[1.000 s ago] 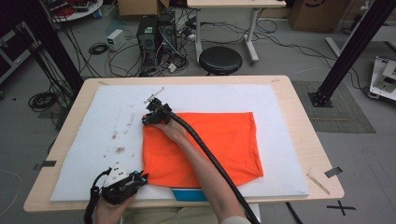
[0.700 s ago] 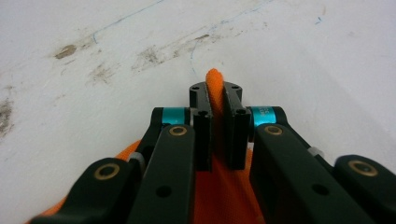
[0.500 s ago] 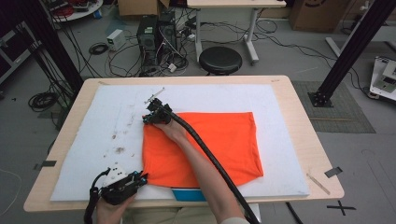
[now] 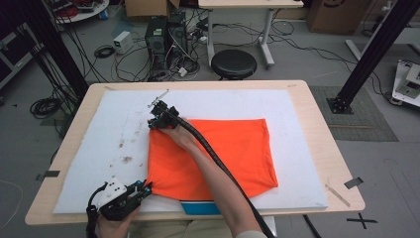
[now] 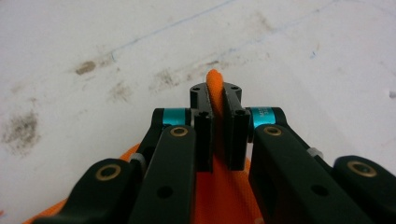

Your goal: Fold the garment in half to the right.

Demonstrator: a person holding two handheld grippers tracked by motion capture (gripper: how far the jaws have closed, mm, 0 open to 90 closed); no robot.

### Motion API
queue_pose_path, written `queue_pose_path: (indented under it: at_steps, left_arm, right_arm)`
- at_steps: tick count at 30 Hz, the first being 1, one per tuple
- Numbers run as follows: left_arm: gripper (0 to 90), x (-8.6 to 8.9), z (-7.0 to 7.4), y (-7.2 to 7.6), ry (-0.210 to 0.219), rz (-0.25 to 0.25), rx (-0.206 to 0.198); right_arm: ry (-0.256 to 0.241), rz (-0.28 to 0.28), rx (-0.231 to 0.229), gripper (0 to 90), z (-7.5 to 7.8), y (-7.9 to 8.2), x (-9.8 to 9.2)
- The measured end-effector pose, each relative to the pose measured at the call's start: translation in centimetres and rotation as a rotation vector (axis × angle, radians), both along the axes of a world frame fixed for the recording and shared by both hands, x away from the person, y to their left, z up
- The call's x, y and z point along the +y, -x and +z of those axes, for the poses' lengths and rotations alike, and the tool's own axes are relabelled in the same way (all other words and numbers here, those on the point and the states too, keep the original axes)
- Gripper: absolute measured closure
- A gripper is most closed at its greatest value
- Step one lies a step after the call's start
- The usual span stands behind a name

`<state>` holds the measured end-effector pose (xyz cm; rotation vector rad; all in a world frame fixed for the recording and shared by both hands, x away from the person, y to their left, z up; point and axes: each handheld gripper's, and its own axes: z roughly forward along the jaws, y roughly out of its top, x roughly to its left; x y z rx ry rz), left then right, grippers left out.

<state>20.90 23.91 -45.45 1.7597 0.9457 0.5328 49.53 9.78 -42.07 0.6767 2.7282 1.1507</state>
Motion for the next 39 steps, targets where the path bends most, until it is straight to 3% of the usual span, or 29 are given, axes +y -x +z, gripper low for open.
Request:
queue_pose_path:
  at_steps: [5, 8, 17, 30, 39]
  left_arm:
    - [80.1, 0.8, 0.4, 0.2, 0.03, 0.009, -0.023]
    - [80.0, 0.5, 0.2, 0.0, 0.012, -0.005, -0.008]
    - [80.0, -0.5, 1.1, -0.5, 0.017, -0.054, 0.014]
    - [79.9, -5.8, 1.6, -2.2, -0.002, -0.149, 0.054]
    - [80.1, -9.5, 2.1, -3.2, -0.005, -0.196, 0.067]
  right_arm:
    - [-0.035, 0.003, 0.011, 85.6, 0.4, 0.1, 0.5]
    - [-0.023, 0.006, 0.0, 85.6, 0.6, 0.1, 0.4]
    - [-0.039, -0.032, -0.019, 85.6, 1.5, 0.3, -2.2]
    - [-0.089, -0.11, -0.021, 85.6, 2.5, 0.2, -8.2]
    - [-0.056, -0.154, -0.025, 85.8, 2.7, 0.1, -12.0]
